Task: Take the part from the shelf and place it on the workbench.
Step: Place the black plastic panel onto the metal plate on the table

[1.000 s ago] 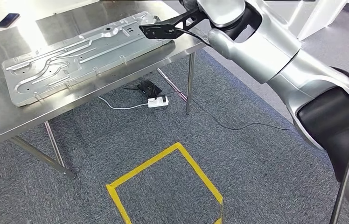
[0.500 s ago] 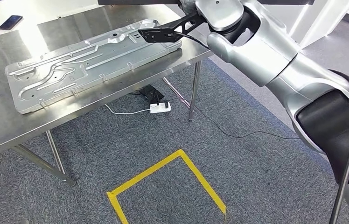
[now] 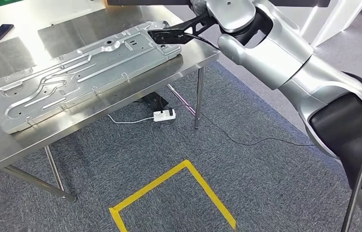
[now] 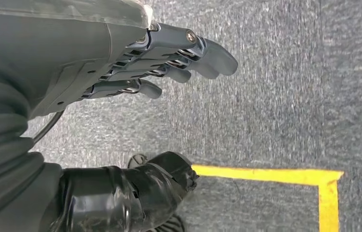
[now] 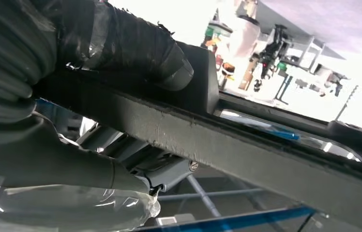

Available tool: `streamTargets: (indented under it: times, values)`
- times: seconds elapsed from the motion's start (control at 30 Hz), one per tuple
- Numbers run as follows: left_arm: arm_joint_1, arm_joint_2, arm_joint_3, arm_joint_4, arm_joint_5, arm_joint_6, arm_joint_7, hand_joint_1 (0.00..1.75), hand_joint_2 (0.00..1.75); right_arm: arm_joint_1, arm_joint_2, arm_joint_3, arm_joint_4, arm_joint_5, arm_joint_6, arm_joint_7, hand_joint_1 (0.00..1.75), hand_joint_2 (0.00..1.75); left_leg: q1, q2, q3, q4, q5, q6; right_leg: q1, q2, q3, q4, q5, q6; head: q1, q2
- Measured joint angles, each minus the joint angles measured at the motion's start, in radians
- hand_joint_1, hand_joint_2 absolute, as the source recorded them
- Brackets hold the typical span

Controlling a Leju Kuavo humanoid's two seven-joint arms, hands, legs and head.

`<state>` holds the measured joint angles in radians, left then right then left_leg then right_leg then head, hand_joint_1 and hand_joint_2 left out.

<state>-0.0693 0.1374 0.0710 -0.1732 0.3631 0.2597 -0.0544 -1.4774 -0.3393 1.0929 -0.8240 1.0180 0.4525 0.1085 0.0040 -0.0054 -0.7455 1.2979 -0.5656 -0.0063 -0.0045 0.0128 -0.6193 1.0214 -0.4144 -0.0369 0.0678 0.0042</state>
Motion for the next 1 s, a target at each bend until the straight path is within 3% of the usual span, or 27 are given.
streamTargets:
  times: [0.03, 0.07, 0.13, 0.2, 0.33, 0.4, 0.47, 0.5, 0.53, 0.57, 0.63, 0.67, 0.7, 0.8, 0.87, 0.97, 1.0]
  values:
    - [0.0, 0.0, 0.0, 0.0, 0.0, 0.0, 0.0, 0.0, 1.75, 0.003, 0.0, 0.0, 0.0, 0.0, 0.0, 0.0, 1.75, 1.75, 0.0, 0.0, -0.007, -0.016, 0.018, 0.001, 0.001, 0.001, 0.009, 0.001, -0.007, 0.0, 0.0, 0.0]
    - [0.0, 0.0, 0.0, 0.0, 0.0, -0.001, 0.001, 0.0, 1.75, 0.005, 0.0, 0.0, -0.001, 0.0, 0.0, 0.0, 1.75, 1.75, 0.0, 0.0, 0.005, -0.067, 0.058, 0.005, 0.003, 0.001, 0.019, 0.002, -0.016, 0.001, 0.0, 0.0]
    - [0.001, 0.002, 0.0, 0.0, 0.0, 0.0, 0.001, 0.0, 1.75, 0.004, -0.001, 0.0, -0.003, 0.0, 0.001, 0.002, 1.75, 1.75, -0.004, 0.001, 0.052, -0.208, 0.147, 0.016, 0.005, 0.001, 0.037, 0.002, -0.031, 0.004, 0.0, 0.0]
    - [0.0, 0.003, 0.0, 0.0, -0.001, 0.0, 0.0, 0.0, 1.75, 0.003, -0.002, 0.0, -0.005, 0.0, 0.002, 0.004, 1.75, 1.75, -0.011, 0.001, 0.083, -0.288, 0.178, 0.027, 0.004, 0.003, 0.044, -0.001, -0.04, 0.013, 0.0, 0.0]
    - [0.001, 0.007, 0.0, 0.0, 0.0, -0.005, 0.0, 0.0, 1.75, 0.009, -0.008, 0.0, -0.008, 0.0, 0.002, 0.007, 1.75, 1.75, -0.011, 0.002, 0.118, -0.314, 0.173, 0.044, 0.004, 0.001, 0.044, 0.024, -0.051, 0.033, 0.003, 0.0]
    - [0.001, 0.01, 0.0, 0.0, -0.001, -0.008, 0.0, 0.0, 1.75, 0.008, -0.011, 0.0, -0.01, 0.0, 0.001, 0.009, 1.75, 1.75, -0.009, 0.002, 0.137, -0.321, 0.166, 0.052, 0.002, -0.001, -0.008, 0.119, -0.087, 0.038, 0.006, 0.0]
    - [0.0, 0.011, 0.0, 0.0, -0.001, -0.01, -0.001, 0.0, 1.75, 0.011, -0.012, 0.0, -0.012, 0.0, 0.001, 0.01, 1.75, 1.75, -0.009, 0.002, 0.148, -0.32, 0.154, 0.056, -0.001, -0.002, -0.09, 0.241, -0.131, 0.044, 0.008, 0.0]
    - [0.0, 0.011, 0.0, 0.0, -0.001, -0.011, -0.001, 0.0, 1.75, 0.014, -0.012, 0.0, -0.013, 0.0, 0.001, 0.011, 1.75, 1.75, -0.008, 0.002, 0.154, -0.319, 0.147, 0.056, -0.003, -0.002, -0.12, 0.272, -0.139, 0.048, 0.009, 0.0]
    - [0.0, 0.011, 0.0, 0.0, -0.001, -0.012, -0.001, 0.0, 1.75, 0.017, -0.013, 0.0, -0.013, 0.0, 0.0, 0.012, 1.75, 1.75, -0.008, 0.0, 0.162, -0.316, 0.139, 0.055, -0.005, -0.002, -0.133, 0.268, -0.127, 0.05, 0.011, 0.0]
    - [0.001, 0.011, 0.0, 0.0, -0.001, -0.012, -0.001, 0.0, 1.75, 0.019, -0.014, 0.0, -0.013, 0.001, -0.002, 0.013, 1.75, 1.75, -0.006, -0.001, 0.171, -0.312, 0.129, 0.053, -0.006, -0.003, -0.127, 0.228, -0.094, 0.05, 0.011, 0.0]
    - [0.002, 0.011, 0.0, 0.0, -0.001, -0.013, -0.001, 0.0, 1.75, 0.02, -0.014, 0.0, -0.015, 0.002, -0.006, 0.013, 1.75, 1.75, -0.005, -0.004, 0.19, -0.3, 0.105, 0.045, -0.007, -0.003, -0.086, 0.095, -0.002, 0.049, 0.011, 0.0]
    - [0.001, 0.011, 0.0, 0.0, -0.001, -0.014, -0.001, 0.0, 1.75, 0.02, -0.014, 0.0, -0.016, 0.003, -0.008, 0.013, 1.75, 1.75, -0.005, -0.005, 0.192, -0.295, 0.095, 0.04, -0.005, -0.003, -0.069, 0.045, 0.022, 0.046, 0.009, 0.0]
    - [0.001, 0.011, 0.0, 0.0, -0.001, -0.014, -0.001, 0.0, 1.75, 0.021, -0.014, 0.0, -0.017, 0.003, -0.01, 0.013, 1.75, 1.75, -0.005, -0.005, 0.192, -0.291, 0.088, 0.034, -0.003, -0.003, -0.061, 0.018, 0.037, 0.042, 0.007, 0.0]
    - [0.001, 0.011, 0.0, 0.0, -0.001, -0.014, -0.001, 0.0, 1.75, 0.023, -0.014, 0.0, -0.021, 0.003, -0.012, 0.013, 1.75, 1.75, -0.005, -0.005, 0.187, -0.278, 0.081, 0.019, -0.001, -0.003, -0.052, 0.006, 0.039, 0.023, 0.005, 0.0]
    - [0.001, 0.011, 0.0, 0.0, -0.001, -0.014, -0.001, 0.0, 1.75, 0.023, -0.015, 0.0, -0.023, 0.004, -0.013, 0.014, 1.75, 1.75, -0.003, -0.003, 0.154, -0.215, 0.077, 0.012, -0.004, -0.004, -0.035, -0.002, 0.034, 0.014, 0.005, 0.0]
    - [0.0, 0.011, 0.0, 0.0, -0.001, -0.015, -0.001, 0.0, 1.75, 0.026, -0.015, -0.001, -0.028, 0.004, -0.015, 0.014, 1.75, 1.75, -0.001, 0.0, 0.036, -0.036, 0.022, -0.001, -0.004, -0.003, -0.014, -0.007, 0.018, 0.005, 0.004, 0.0]
    - [0.0, 0.011, 0.0, 0.0, -0.001, -0.017, -0.001, 0.0, 1.75, 0.03, -0.014, -0.001, -0.028, 0.004, -0.016, 0.014, 1.75, 1.75, 0.0, 0.0, 0.005, -0.003, 0.006, -0.003, -0.003, -0.002, -0.007, -0.007, 0.011, 0.005, 0.004, 0.0]
